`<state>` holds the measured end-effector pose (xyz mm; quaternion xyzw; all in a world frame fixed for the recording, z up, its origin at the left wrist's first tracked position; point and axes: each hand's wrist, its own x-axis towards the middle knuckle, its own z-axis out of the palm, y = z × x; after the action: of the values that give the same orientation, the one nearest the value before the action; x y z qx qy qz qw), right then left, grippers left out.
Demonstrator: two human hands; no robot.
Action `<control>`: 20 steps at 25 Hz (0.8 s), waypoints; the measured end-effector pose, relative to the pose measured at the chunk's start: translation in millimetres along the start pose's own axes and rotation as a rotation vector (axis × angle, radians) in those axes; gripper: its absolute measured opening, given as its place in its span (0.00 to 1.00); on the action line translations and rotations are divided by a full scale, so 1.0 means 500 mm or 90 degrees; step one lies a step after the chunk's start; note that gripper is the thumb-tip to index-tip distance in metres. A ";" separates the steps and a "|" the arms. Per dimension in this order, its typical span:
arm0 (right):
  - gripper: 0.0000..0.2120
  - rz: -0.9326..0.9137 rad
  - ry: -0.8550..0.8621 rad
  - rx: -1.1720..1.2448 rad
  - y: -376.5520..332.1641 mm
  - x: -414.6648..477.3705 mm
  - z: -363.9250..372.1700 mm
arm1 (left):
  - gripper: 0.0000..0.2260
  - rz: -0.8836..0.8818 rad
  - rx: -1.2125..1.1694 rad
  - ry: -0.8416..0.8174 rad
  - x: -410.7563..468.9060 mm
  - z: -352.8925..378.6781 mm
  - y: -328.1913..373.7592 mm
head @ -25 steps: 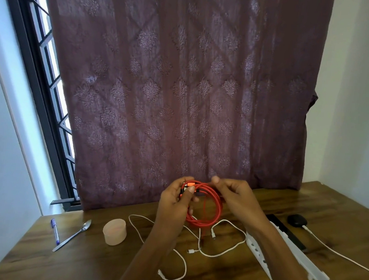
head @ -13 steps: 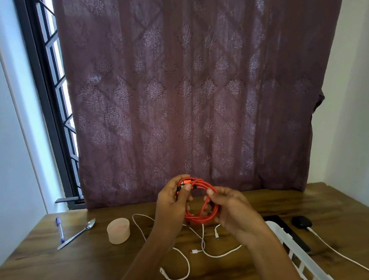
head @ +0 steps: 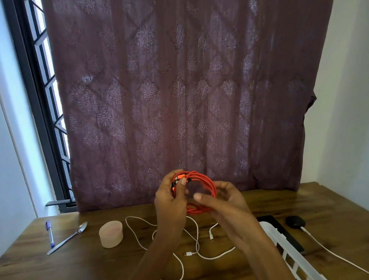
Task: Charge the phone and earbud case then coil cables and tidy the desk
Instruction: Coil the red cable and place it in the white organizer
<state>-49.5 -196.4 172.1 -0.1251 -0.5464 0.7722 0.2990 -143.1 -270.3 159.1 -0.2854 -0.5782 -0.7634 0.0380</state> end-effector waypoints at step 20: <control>0.08 -0.155 -0.026 -0.457 -0.040 0.019 -0.073 | 0.08 -0.214 -0.233 -0.078 -0.011 -0.022 0.005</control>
<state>-31.7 -158.1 178.2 -0.1407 -0.7988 0.4927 0.3153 -141.6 -282.5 156.6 -0.2330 -0.4707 -0.8325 -0.1766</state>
